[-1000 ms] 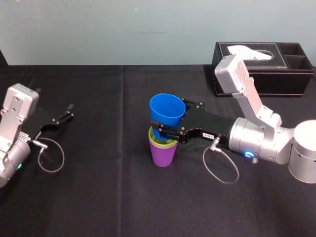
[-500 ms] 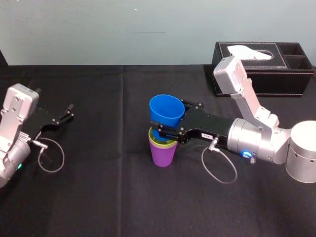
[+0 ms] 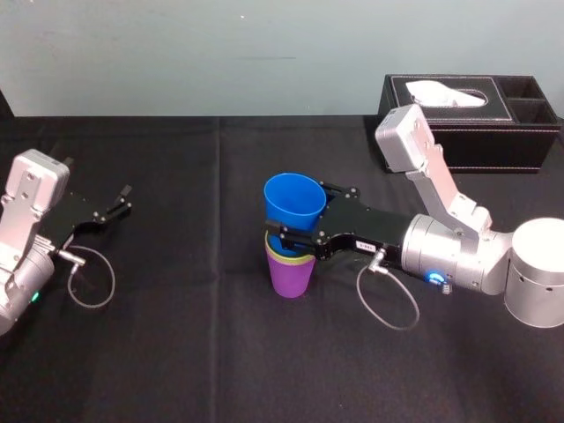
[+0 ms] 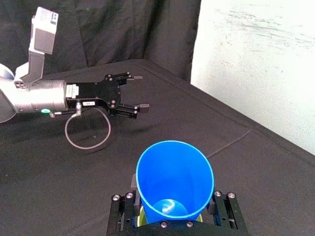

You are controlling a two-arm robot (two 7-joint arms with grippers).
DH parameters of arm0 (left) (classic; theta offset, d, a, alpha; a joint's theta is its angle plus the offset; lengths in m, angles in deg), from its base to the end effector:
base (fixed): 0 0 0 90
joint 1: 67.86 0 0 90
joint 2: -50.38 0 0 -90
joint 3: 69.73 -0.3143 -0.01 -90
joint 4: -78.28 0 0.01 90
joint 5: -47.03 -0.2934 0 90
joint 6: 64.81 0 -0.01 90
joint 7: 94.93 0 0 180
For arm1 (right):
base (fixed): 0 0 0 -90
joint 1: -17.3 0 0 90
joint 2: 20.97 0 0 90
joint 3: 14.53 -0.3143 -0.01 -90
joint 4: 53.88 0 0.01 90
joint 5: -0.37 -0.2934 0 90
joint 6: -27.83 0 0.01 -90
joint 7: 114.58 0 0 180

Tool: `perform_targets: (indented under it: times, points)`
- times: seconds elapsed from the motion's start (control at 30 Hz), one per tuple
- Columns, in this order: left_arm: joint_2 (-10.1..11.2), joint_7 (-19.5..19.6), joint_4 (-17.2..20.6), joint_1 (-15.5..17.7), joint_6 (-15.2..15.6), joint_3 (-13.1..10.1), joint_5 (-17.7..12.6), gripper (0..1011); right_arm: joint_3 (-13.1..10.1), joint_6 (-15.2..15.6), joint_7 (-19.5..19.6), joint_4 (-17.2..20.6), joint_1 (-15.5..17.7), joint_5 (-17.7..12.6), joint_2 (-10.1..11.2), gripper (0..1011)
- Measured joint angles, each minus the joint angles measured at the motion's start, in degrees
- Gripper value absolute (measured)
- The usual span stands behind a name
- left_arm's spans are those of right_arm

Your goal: Stack the three plastic cups sequentially using one hand.

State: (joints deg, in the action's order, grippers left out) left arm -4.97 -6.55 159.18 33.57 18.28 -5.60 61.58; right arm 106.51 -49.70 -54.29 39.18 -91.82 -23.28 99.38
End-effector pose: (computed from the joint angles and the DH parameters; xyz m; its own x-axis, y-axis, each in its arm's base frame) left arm 0.3475 0.1006 -0.3189 0.2924 0.8802 0.3737 -0.9552 0.2874 0.0703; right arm 0.3678 -0.0166 -0.2425 0.8324 -0.5431 0.1101 0.5533 0.8040 -0.2178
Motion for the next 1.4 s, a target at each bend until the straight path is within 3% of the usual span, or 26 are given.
perform_targets:
  times: [1.0, 1.4]
  points:
    - [0.0, 0.0, 0.0, 0.0, 0.0, 0.0, 0.0, 1011, 0.5, 0.0, 0.2, -1.0, 0.2, 1.1, -0.4, 726]
    - [0.0, 0.0, 0.0, 0.0, 0.0, 0.0, 0.0, 1011, 0.4, 0.0, 0.2, -0.9, 0.2, 1.1, -0.4, 1003]
